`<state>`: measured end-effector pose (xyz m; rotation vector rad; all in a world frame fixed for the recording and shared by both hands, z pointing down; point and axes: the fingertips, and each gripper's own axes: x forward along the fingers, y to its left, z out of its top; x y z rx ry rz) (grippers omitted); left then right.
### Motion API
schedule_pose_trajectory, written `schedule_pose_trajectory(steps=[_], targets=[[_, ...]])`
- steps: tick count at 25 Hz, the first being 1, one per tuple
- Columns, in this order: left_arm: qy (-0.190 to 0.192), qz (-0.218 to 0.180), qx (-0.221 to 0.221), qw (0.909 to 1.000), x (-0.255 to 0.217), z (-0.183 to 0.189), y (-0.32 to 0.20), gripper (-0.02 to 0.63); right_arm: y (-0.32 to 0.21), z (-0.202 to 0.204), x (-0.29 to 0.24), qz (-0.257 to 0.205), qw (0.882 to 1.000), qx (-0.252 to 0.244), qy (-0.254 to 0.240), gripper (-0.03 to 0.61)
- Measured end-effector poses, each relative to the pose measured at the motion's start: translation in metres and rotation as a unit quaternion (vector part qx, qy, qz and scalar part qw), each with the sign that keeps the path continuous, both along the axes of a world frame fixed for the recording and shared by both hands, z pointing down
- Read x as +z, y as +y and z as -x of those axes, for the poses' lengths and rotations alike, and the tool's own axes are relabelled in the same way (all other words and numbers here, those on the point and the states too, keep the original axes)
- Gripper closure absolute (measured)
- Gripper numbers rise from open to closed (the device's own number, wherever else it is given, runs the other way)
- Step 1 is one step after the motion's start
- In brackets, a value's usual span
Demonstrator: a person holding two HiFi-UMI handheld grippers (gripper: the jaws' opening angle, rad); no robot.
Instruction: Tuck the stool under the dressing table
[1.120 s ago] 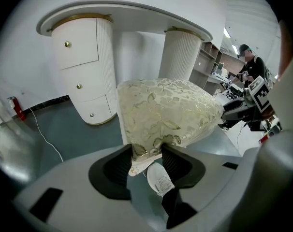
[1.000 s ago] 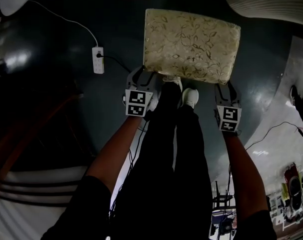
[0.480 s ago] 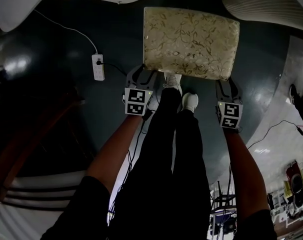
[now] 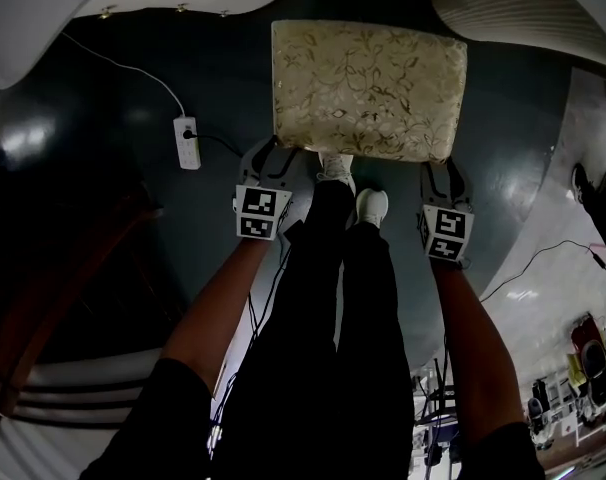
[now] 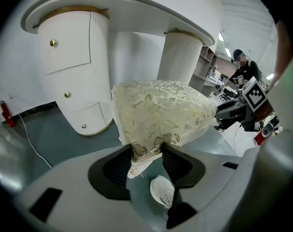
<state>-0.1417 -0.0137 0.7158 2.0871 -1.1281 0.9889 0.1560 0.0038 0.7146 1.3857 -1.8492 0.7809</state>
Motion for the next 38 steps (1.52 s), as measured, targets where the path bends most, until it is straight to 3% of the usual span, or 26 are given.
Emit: schedule_pose_trajectory(steps=[12,16,22,38], targets=[[-0.004,0.018,0.005,0.9998,0.0,-0.005,0.005,0.407,-0.005,-0.004,0.0,-0.023,1.0,-0.011,-0.006,0.362],[-0.022,0.003,0.008,0.9997,-0.003,0.001,-0.001,0.408,0.001,0.002,-0.002,-0.025,1.0,-0.014,-0.012,0.362],[-0.022,-0.014,0.014,0.9996,-0.002,0.005,-0.008,0.41,0.008,0.008,-0.002,-0.04,0.999,0.013,-0.013,0.362],[-0.021,-0.046,0.038,0.998,-0.002,0.007,-0.01,0.41,0.01,0.009,-0.002,-0.06,0.998,0.014,-0.01,0.362]])
